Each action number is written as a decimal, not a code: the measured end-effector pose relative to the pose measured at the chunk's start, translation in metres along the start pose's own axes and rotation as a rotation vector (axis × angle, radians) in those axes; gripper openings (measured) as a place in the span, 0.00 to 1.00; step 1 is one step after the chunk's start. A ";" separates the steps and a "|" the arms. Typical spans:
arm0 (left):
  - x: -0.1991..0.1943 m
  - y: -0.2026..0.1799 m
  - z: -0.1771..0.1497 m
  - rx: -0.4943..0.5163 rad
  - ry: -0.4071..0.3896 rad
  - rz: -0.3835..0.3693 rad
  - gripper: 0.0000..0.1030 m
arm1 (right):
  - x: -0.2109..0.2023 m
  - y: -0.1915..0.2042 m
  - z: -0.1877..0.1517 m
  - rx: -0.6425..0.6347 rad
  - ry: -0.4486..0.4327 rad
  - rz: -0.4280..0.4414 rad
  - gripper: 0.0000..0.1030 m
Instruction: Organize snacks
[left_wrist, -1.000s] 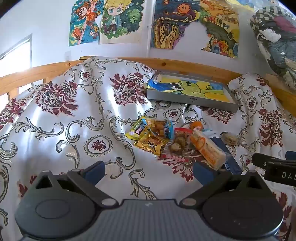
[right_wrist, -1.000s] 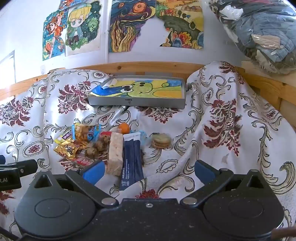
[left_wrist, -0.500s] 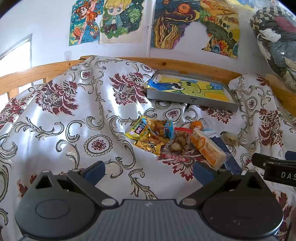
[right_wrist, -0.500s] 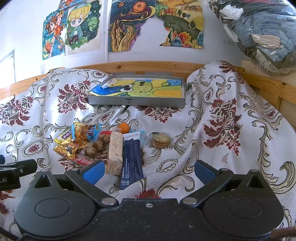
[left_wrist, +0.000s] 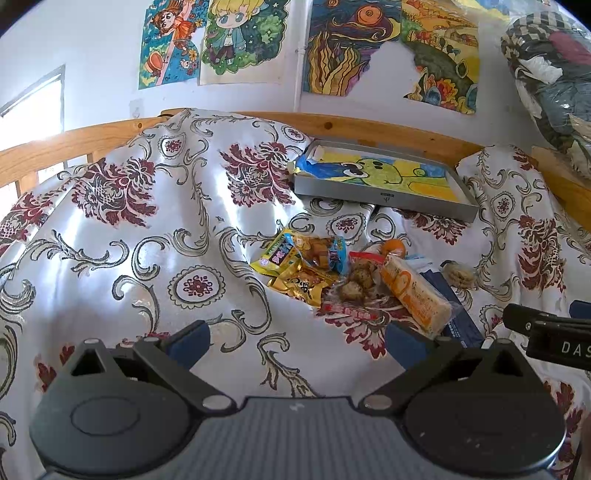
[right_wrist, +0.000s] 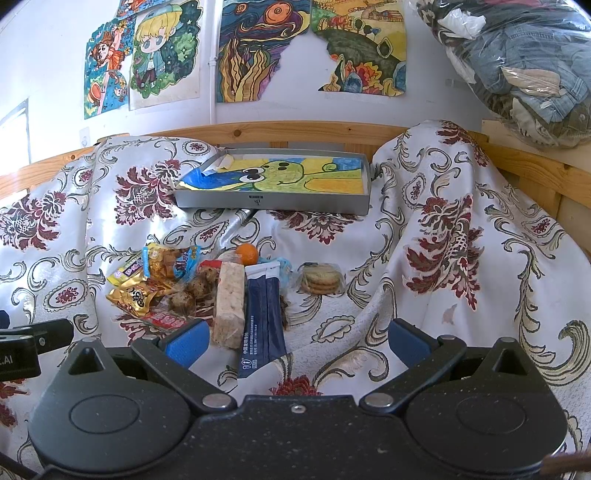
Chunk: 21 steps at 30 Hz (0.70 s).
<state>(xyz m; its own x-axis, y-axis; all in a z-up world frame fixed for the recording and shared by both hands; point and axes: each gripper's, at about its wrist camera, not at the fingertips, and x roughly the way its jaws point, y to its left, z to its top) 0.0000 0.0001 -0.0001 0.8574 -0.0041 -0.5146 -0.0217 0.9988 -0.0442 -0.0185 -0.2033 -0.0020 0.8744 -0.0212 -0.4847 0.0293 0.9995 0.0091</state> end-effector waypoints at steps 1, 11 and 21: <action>0.000 0.000 0.000 0.000 0.000 -0.001 1.00 | 0.000 0.000 0.000 0.000 0.000 0.000 0.99; 0.004 0.003 -0.007 -0.001 0.002 -0.001 0.99 | 0.001 0.000 0.001 -0.002 0.002 -0.005 0.99; 0.007 0.002 -0.006 0.000 0.026 0.016 1.00 | 0.005 0.000 0.002 -0.011 0.007 -0.033 0.99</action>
<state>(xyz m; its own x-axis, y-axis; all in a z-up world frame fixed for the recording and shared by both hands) 0.0031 0.0015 -0.0092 0.8432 0.0109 -0.5374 -0.0358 0.9987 -0.0359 -0.0134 -0.2036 -0.0030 0.8698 -0.0542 -0.4904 0.0527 0.9985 -0.0168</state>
